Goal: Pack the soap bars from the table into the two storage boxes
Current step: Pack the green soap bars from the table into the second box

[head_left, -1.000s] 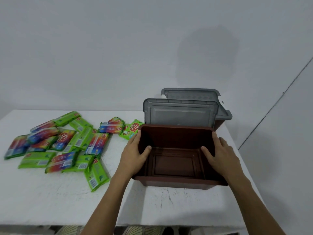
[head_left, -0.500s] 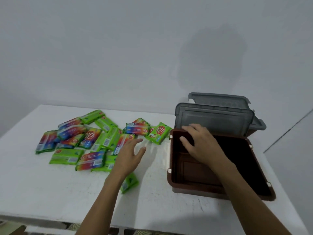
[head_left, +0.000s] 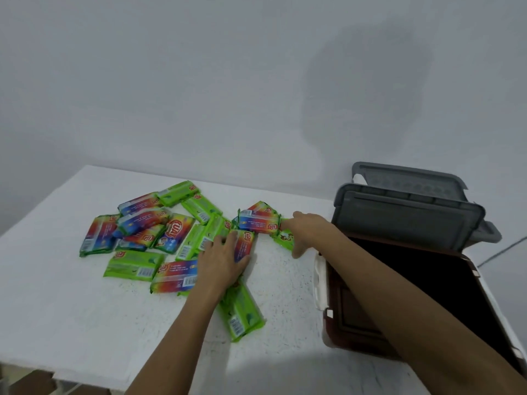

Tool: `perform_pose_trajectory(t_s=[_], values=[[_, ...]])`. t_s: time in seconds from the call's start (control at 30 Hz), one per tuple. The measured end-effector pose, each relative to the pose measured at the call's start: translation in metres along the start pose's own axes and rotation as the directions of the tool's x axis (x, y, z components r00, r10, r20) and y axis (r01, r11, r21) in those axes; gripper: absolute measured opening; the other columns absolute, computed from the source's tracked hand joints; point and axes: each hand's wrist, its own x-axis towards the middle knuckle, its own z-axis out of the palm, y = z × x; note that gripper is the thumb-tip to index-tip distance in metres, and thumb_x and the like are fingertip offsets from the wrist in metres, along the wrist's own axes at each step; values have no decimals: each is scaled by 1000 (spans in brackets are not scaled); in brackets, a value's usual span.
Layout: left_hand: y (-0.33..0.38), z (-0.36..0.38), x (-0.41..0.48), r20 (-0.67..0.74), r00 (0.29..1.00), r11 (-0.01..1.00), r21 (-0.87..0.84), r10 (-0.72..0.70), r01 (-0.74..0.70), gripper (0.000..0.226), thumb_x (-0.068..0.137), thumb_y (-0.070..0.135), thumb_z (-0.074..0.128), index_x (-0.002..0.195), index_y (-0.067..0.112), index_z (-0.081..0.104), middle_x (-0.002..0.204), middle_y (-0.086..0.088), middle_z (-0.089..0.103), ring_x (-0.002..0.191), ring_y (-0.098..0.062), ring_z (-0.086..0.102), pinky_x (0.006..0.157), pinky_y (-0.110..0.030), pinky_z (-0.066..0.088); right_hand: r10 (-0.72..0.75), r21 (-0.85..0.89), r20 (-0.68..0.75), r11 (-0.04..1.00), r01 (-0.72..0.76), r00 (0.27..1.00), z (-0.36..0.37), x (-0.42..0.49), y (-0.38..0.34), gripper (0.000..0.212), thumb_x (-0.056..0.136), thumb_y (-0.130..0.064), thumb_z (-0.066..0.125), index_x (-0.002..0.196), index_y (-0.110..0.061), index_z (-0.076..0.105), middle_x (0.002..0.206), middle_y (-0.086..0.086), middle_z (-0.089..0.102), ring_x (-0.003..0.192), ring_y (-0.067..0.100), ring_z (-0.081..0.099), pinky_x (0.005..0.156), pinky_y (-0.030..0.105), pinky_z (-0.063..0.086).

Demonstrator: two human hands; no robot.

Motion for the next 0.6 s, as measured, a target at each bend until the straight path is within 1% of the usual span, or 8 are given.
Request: perform_pose_trajectory(t_s=[0.1, 0.17, 0.27, 0.37, 0.43, 0.5, 0.53, 0.6], values=[[-2, 5, 4, 22, 1000, 1000, 27, 5, -5, 76, 83, 72, 48, 141, 27, 33, 134, -6, 47, 120, -29, 48, 91, -43, 47, 16, -68, 73, 998, -11, 997, 3, 14, 1, 95, 63, -39, 86, 143, -31, 34, 127, 9, 45, 112, 29, 52, 86, 39, 49], [-2, 7, 6, 16, 1000, 999, 43, -2, 1, 80, 78, 77, 48, 140, 28, 34, 133, -6, 47, 119, -29, 49, 91, -43, 48, 9, -107, 65, 994, -2, 998, 7, 21, 1, 99, 62, -34, 87, 143, -31, 31, 129, 11, 43, 113, 33, 51, 87, 43, 51], [-1, 9, 9, 8, 1000, 1000, 18, -19, 19, 82, 77, 74, 54, 141, 28, 33, 132, -6, 48, 118, -30, 49, 93, -43, 48, -39, -162, 5, 986, 40, 999, 12, 24, 1, 89, 69, -24, 82, 141, -28, 30, 123, 12, 46, 105, 32, 54, 80, 41, 53], [-2, 10, 13, -5, 1000, 1000, 6, -16, 16, 81, 78, 68, 57, 143, 27, 31, 131, -7, 50, 116, -30, 50, 94, -43, 47, -91, -166, -24, 982, 86, 996, 8, 25, 4, 78, 73, -24, 78, 137, -24, 33, 114, 10, 51, 95, 27, 57, 73, 37, 53], [-3, 9, 14, -8, 1000, 1000, -1, -16, 16, 83, 79, 66, 57, 146, 28, 27, 129, -8, 51, 113, -29, 52, 92, -41, 48, -109, -146, -75, 984, 97, 991, 4, 26, 6, 72, 72, -27, 78, 131, -19, 38, 107, 10, 55, 85, 23, 55, 67, 33, 48], [-4, 5, 13, -9, 1000, 999, -45, -19, 19, 87, 79, 65, 58, 150, 31, 20, 124, -8, 54, 108, -27, 55, 86, -39, 49, -112, -77, -136, 992, 103, 984, 0, 24, 8, 69, 72, -29, 78, 127, -16, 40, 104, 9, 57, 80, 20, 50, 65, 31, 43], [-4, 2, 12, -13, 1000, 996, -87, -26, 25, 89, 79, 64, 60, 151, 34, 17, 119, -8, 55, 105, -26, 56, 82, -38, 49, -109, -20, -166, 994, 107, 980, -4, 21, 10, 67, 72, -31, 78, 125, -16, 39, 102, 8, 56, 79, 20, 48, 65, 31, 41], [-6, -4, 10, -32, 998, 978, -205, -47, 40, 91, 78, 60, 63, 150, 40, 12, 111, -6, 56, 98, -25, 58, 74, -36, 50, -105, 96, -249, 987, 132, 963, -14, 12, 14, 61, 74, -37, 76, 119, -16, 39, 90, 4, 52, 78, 21, 48, 63, 31, 39]])
